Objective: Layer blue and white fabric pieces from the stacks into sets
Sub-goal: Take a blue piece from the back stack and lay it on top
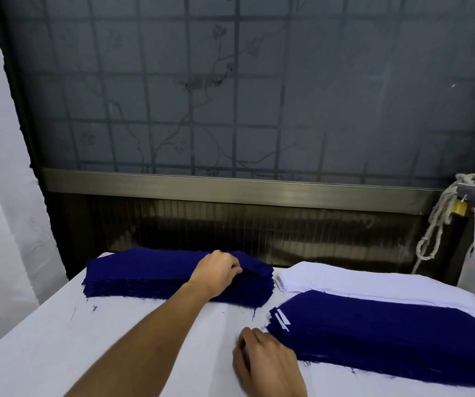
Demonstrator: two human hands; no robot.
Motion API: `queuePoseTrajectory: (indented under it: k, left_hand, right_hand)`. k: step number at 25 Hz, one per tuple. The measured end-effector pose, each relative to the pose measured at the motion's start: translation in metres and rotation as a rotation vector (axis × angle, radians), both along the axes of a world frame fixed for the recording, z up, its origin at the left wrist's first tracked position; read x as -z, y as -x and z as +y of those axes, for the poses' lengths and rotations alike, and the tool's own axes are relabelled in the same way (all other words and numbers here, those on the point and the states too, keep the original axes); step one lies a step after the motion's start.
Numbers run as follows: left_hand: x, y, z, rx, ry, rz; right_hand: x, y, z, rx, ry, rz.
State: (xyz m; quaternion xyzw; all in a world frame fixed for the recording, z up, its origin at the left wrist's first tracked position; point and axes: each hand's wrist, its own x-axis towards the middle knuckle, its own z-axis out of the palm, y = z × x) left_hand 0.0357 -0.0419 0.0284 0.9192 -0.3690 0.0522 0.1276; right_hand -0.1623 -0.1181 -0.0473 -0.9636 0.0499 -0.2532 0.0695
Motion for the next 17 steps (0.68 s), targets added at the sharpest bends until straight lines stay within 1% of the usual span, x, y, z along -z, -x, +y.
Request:
queuePoseTrajectory:
  k: [8, 11, 13, 15, 17]
  left_hand:
    - [-0.001, -0.005, -0.003, -0.07, 0.137, 0.037]
    - [-0.002, -0.004, 0.0, -0.017, 0.091, 0.108]
    - [-0.002, -0.003, 0.001, 0.01, 0.074, 0.152]
    - [-0.003, -0.005, 0.001, 0.014, 0.08, 0.16]
    - [-0.005, -0.006, -0.001, 0.013, 0.041, 0.14]
  right_hand:
    - [-0.005, -0.002, 0.001, -0.001, -0.026, 0.05]
    - [-0.008, -0.003, 0.003, -0.011, -0.054, 0.05]
    - [-0.008, -0.003, 0.004, -0.072, -0.069, 0.082]
    - [-0.013, -0.007, 0.001, -0.084, -0.153, 0.109]
    - [-0.029, -0.024, -0.008, -0.06, -0.24, 0.098]
